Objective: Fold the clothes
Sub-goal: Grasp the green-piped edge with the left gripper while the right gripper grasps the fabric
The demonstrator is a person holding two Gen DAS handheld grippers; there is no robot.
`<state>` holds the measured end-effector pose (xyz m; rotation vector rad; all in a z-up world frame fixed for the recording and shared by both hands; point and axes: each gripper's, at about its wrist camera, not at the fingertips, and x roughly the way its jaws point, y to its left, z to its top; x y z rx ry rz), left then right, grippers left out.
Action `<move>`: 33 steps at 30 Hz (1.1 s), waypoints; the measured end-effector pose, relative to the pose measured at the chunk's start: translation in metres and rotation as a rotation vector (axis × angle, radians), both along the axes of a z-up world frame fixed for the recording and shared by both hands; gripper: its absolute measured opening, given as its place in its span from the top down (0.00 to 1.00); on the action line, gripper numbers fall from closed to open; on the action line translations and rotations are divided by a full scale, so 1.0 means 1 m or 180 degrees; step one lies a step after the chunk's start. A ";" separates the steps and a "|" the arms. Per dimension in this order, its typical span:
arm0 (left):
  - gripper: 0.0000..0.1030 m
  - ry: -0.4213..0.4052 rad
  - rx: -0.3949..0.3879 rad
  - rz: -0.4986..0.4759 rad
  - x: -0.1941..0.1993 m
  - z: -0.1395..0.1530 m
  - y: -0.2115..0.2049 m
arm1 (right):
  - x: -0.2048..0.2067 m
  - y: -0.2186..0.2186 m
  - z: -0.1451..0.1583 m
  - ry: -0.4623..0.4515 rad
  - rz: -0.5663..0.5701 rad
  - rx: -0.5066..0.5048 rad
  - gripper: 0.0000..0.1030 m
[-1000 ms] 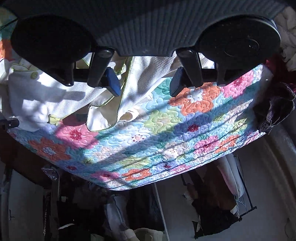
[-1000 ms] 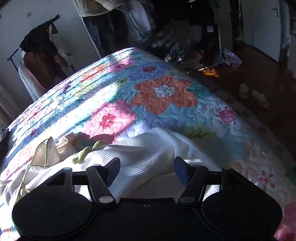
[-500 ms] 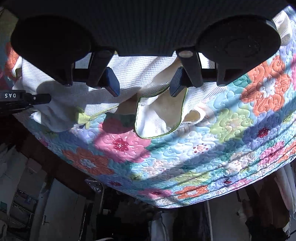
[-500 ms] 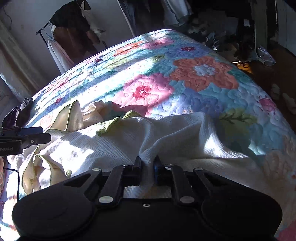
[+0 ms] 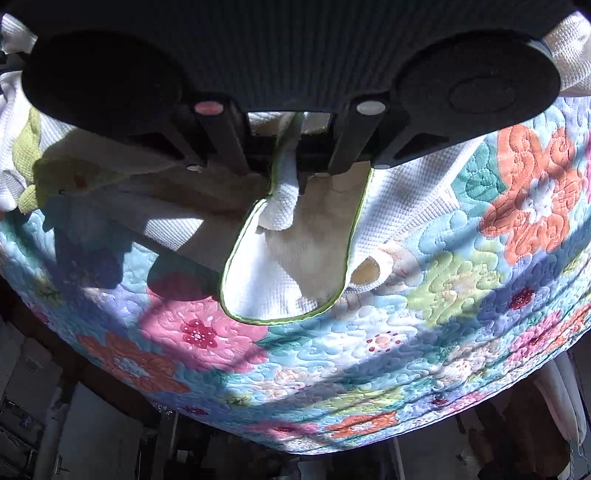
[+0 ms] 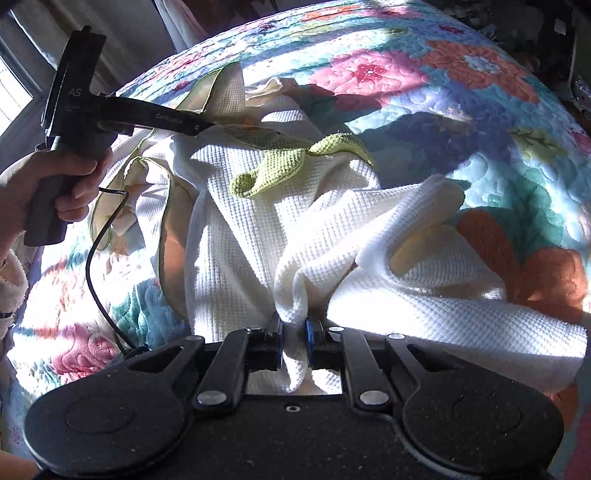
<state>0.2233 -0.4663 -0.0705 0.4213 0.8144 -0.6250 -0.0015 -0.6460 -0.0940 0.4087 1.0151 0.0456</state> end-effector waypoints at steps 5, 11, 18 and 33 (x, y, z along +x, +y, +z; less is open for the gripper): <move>0.96 -0.0828 0.0323 0.0006 -0.027 0.019 0.032 | -0.012 -0.016 0.043 -0.0536 -0.0132 -0.0067 0.77; 0.96 -0.0958 0.0205 0.0183 -0.042 0.026 0.054 | 0.020 -0.042 0.079 -0.0853 -0.0221 -0.0552 0.47; 0.96 -0.1415 0.0348 -0.0033 -0.069 0.034 0.040 | 0.058 -0.071 0.037 -0.0528 -0.0451 -0.0334 0.47; 0.95 -0.1905 0.0326 -0.0257 -0.100 0.039 0.023 | 0.024 -0.026 -0.001 -0.0294 0.0238 0.1030 0.90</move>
